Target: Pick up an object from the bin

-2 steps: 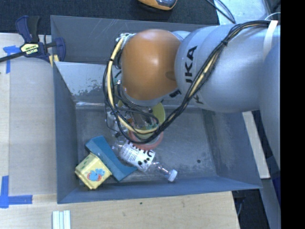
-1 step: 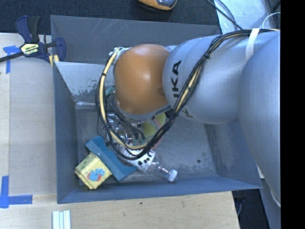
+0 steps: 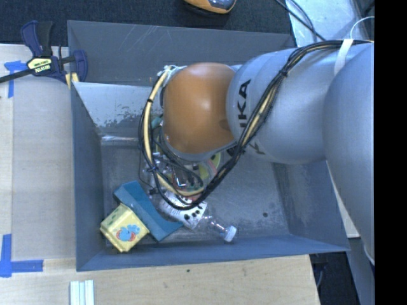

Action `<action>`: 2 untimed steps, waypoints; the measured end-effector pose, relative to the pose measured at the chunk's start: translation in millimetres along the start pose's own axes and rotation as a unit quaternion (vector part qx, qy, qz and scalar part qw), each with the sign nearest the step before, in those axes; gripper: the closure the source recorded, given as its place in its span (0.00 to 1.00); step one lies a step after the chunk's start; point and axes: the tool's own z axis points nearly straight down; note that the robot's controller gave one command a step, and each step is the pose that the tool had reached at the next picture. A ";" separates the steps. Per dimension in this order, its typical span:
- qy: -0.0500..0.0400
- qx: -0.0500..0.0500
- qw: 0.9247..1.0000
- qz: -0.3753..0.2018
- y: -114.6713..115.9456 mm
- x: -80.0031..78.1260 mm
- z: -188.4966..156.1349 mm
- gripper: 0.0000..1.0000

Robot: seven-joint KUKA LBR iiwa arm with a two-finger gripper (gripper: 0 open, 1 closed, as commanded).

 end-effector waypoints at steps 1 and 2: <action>-0.003 0.002 1.000 -0.016 -11.6 -2.0 23.5 1.00; -0.009 -0.003 0.999 0.044 -13.7 41.5 78.6 1.00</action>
Offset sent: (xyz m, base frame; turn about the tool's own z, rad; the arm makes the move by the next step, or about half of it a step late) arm -0.0468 -0.0253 -0.0924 0.0887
